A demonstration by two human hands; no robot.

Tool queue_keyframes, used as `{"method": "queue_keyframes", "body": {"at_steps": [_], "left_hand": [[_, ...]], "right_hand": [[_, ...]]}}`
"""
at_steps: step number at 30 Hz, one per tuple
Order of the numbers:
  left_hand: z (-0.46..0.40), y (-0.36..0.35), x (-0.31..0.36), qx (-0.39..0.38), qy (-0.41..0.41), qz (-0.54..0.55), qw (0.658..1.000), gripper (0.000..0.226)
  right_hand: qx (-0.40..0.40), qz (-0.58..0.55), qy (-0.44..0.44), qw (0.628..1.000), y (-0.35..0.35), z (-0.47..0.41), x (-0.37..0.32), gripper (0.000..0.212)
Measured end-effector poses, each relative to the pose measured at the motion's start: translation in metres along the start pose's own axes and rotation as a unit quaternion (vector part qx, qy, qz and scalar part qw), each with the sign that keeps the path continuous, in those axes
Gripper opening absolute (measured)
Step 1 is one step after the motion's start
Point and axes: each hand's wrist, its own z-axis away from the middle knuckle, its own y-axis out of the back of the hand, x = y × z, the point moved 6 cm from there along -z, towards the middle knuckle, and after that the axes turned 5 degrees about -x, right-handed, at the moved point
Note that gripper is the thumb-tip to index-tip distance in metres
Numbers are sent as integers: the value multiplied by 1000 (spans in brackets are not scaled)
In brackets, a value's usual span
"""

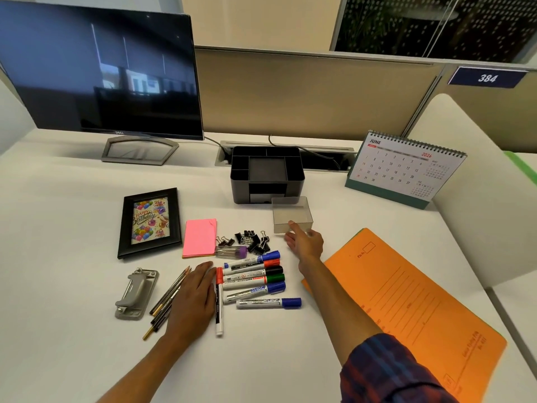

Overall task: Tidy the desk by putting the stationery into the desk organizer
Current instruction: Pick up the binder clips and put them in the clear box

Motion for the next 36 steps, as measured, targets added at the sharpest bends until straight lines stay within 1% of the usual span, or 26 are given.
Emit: {"method": "queue_keyframes", "body": {"at_steps": [5,10,13,16,19,20,22,24,27,30,32,36], "left_hand": [[0,0,1,1,-3,5,1000,51],[1,1,1,3,-2,4,1000,50],[0,1,2,1,-1,4,1000,50],[1,1,2,3,-6,2,1000,50],[1,-1,0,4,-6,1,1000,51],[0,-1,-1,4,-4,2,1000,51],[0,-2,-1,4,-2,3,1000,50],[0,0,1,5,-4,2,1000,50],[-1,0,1,4,-10,-3,1000,49],[0,0,1,4,-10,-2,1000,49],[0,1,2,3,-10,0,1000,50],[0,1,2,1,-11,0,1000,50]], "right_hand": [[21,54,35,998,4,0,-8,81],[34,84,41,995,6,3,-12,80],[56,111,49,991,7,5,-10,70],[86,179,105,974,9,9,-8,48],[73,277,190,939,2,20,-12,23],[65,305,220,924,-2,25,-14,18],[33,365,280,887,-12,34,-17,14],[-22,427,318,846,-26,40,-15,13],[-96,496,350,789,-45,43,-8,23],[-139,562,353,735,-61,45,-3,34],[-151,592,349,710,-68,44,0,36],[-140,647,343,666,-76,43,2,39]]}}
